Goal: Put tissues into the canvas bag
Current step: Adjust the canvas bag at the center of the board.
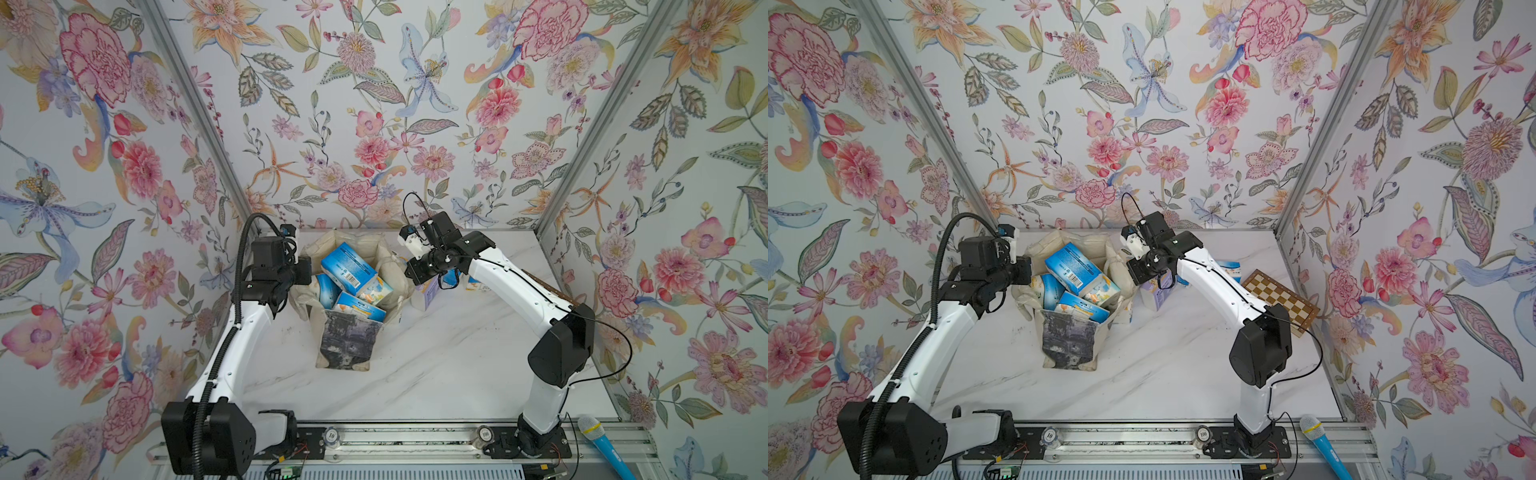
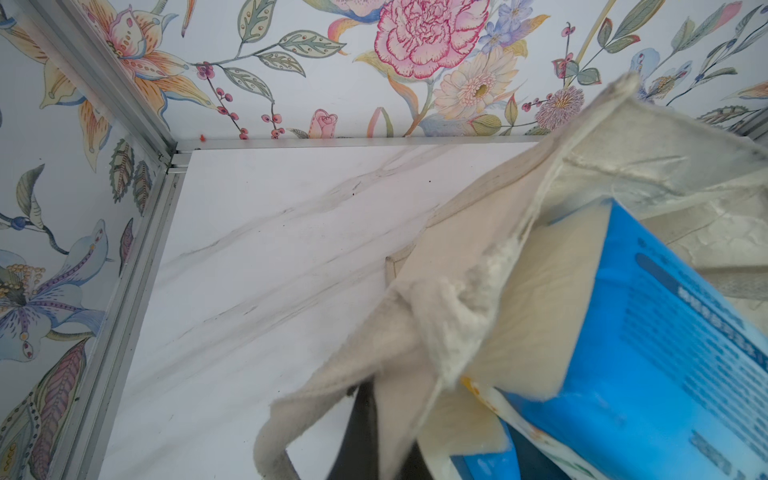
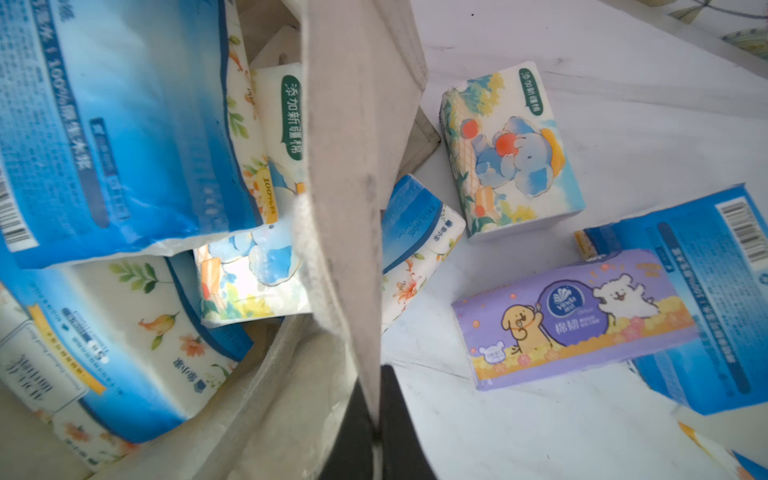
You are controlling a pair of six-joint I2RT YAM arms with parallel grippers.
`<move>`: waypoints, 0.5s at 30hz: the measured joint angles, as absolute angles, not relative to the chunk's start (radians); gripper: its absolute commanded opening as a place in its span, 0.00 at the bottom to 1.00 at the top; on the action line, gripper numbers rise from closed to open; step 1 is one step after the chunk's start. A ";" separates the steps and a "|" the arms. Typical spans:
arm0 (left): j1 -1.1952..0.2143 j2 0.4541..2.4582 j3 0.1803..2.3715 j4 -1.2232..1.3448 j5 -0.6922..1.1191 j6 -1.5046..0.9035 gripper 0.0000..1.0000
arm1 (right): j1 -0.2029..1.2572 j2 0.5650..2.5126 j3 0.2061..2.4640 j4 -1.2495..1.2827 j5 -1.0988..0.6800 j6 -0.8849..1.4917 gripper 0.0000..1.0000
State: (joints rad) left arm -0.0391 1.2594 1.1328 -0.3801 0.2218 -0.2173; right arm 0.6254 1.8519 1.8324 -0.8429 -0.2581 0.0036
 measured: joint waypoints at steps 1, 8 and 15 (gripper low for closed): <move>-0.039 1.258 1.133 -0.381 0.232 -0.219 0.00 | 0.625 1.852 1.832 -0.841 -0.274 0.005 0.00; -0.039 1.248 1.152 -0.388 0.286 -0.243 0.00 | 0.683 1.849 1.882 -0.835 -0.359 0.010 0.00; -0.038 1.232 1.213 -0.356 0.393 -0.305 0.00 | 0.820 1.849 2.055 -0.840 -0.439 0.017 0.00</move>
State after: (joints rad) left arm -0.0383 1.2320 1.2125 -0.3557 0.3935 -0.3054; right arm 0.8200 1.8492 2.0548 -0.8398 -0.4385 0.0166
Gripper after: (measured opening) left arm 0.052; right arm 0.048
